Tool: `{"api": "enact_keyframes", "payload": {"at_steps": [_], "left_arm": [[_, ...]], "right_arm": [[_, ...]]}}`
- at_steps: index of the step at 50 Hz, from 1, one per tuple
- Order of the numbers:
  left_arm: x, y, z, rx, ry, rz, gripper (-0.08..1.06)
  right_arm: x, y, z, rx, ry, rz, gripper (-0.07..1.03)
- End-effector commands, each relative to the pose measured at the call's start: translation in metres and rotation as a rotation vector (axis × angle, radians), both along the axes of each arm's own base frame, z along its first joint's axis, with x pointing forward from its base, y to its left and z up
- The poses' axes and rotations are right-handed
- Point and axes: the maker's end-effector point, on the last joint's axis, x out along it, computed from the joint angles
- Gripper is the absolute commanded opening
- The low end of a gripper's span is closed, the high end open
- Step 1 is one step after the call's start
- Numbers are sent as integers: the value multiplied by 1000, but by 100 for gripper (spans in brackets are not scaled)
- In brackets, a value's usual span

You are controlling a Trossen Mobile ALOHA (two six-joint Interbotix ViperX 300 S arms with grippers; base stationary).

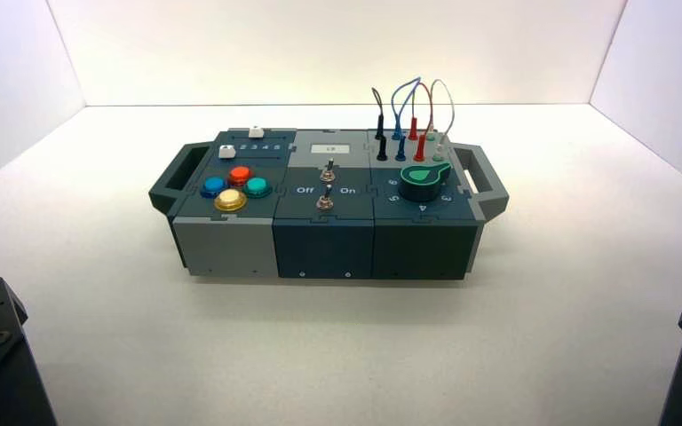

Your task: Close left gripper.

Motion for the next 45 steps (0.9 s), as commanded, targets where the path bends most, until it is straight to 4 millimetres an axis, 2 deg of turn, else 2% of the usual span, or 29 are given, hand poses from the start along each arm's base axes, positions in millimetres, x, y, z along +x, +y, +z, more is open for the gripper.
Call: {"api": "enact_keyframes", "payload": {"at_steps": [1,23,27,30,33,34,35,36,38,45], "left_arm": [[2,1,5,0,-5,8,102],[2,1,6,2,-7,7,102],[2,1,6,0,-9,7,99],[2,1,5,1,-8,8,82],[2,1,5,1,-5,6,42],[2,1,5,1,-5,6,42],[1,1,3,8,8,5,0],[0,1,3,10,9,5,-6],[-2,1,5,17,3,4,-1],[-6,4,9,11,-21,15,-3]], "right_arm": [[3,1,6,8,-10,-1,-2],[3,1,7,9,-13,-1,-2],[3,1,6,11,-11,-3,-2],[3,1,6,13,-10,-1,-2],[3,1,6,12,-9,-1,-2],[3,1,6,12,-9,-1,-2],[3,1,6,12,-9,-1,-2],[3,1,6,12,-9,-1,-2],[3,1,6,12,-9,-1,-2],[3,1,6,14,-8,-1,-2]]}}
